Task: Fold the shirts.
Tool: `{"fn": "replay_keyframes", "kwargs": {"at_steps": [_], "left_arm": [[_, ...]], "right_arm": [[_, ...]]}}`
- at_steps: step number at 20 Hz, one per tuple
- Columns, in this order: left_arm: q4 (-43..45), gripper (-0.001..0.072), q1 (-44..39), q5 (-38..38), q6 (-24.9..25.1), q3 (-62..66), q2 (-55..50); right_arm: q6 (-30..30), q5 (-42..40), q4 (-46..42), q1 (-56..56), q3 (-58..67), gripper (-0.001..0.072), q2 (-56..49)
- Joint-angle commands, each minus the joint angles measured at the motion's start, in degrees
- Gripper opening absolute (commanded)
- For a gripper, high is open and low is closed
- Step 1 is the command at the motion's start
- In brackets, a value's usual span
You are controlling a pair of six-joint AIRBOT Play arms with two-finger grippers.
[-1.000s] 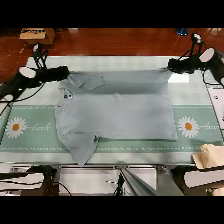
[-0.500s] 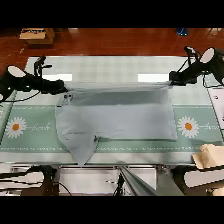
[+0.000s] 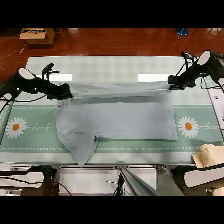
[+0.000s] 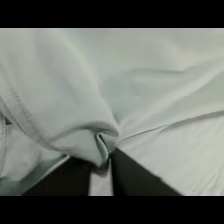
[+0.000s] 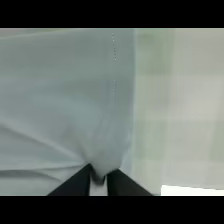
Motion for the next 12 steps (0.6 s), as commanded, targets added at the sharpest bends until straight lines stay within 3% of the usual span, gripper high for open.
{"fn": "replay_keyframes", "kwargs": {"at_steps": [1, 3, 4, 6, 7, 8, 12], "left_arm": [[1.57, 0.0435, 2.73, -5.14, -2.19, 1.92, 0.87], [1.57, 0.0474, 7.48, -8.74, -1.46, 4.37, 4.79], [1.6, 0.0474, 10.19, -10.75, -1.55, 4.98, 7.26], [3.96, 0.0475, 15.67, -19.06, -1.51, 3.74, 12.33], [6.19, 0.0527, 17.66, -21.94, -1.55, 1.38, 14.62], [7.15, 0.0658, 19.78, -23.21, -1.53, -2.84, 17.42], [3.58, 0.0672, 24.81, -23.08, 1.57, -23.52, 28.96]], "right_arm": [[-4.66, 3.72, -2.56, -0.04, 0.0, 0.0257, 1.16], [-11.78, 9.07, -8.24, -0.68, -0.02, 0.0262, 4.59], [-10.73, 8.9, -7.52, -2.54, 0.0, 0.0264, 6.84], [-10.49, 13.86, -7.06, -6.67, -0.28, 0.0418, 10.25], [-10.05, 16.02, -5.05, -9.75, -1.64, 0.0464, 11.82], [-10.08, 17.31, -1.55, -12.98, -4.13, 0.0475, 13.49], [-12.55, 11.41, 10.86, -22.1, -18.69, 0.0474, 22.67]]}}
